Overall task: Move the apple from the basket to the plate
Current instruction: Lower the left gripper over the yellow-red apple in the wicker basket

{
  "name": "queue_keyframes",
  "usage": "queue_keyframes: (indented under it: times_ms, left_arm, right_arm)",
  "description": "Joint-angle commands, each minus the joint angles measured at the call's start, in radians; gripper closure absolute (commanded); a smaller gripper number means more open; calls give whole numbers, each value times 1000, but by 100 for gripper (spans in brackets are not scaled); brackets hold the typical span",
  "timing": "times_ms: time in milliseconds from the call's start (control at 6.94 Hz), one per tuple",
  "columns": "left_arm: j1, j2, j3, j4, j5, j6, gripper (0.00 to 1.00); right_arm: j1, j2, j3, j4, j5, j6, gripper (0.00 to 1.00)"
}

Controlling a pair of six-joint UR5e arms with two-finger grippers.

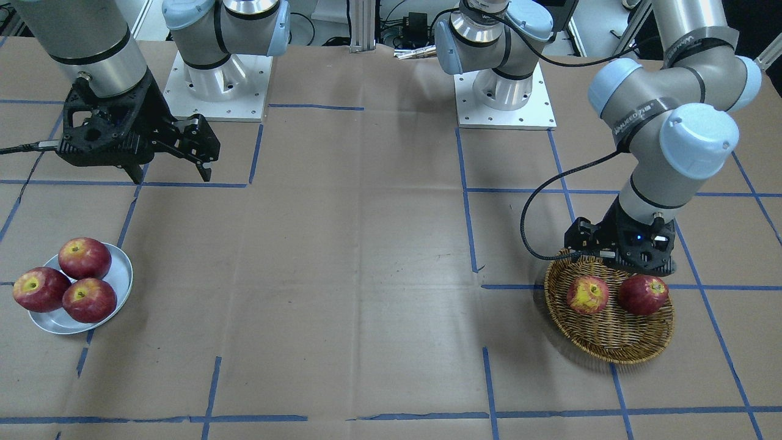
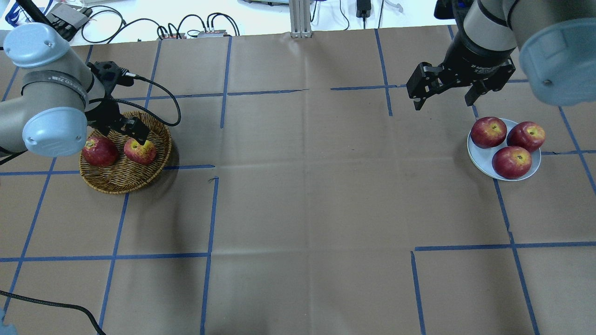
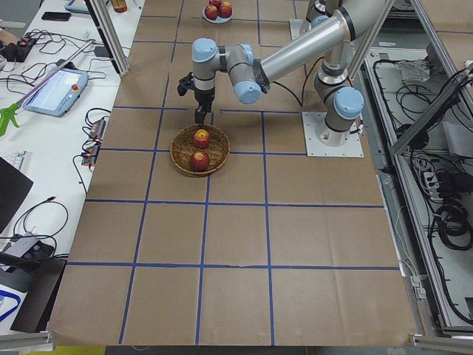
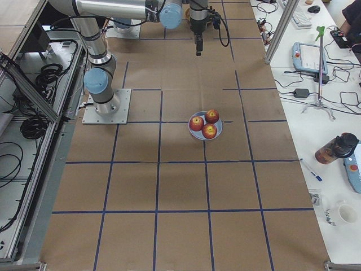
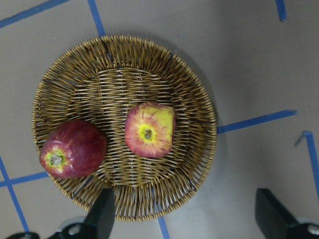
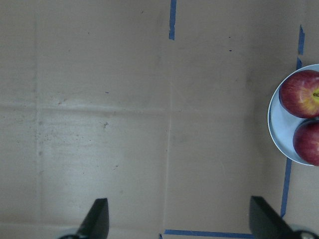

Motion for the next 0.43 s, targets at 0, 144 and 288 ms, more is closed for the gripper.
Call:
queue_keyframes:
  times_ms: [0, 144, 288]
  left_arm:
    - [23, -55, -14, 59, 2, 36, 1]
    - [24, -95, -24, 113, 2, 38, 1]
    - [24, -138, -16, 128, -3, 38, 1]
  right_arm:
    - [0, 1, 0, 0, 0, 0, 0]
    - [0, 1, 0, 0, 0, 0, 0]
    - [0, 0, 0, 0, 0, 0, 0]
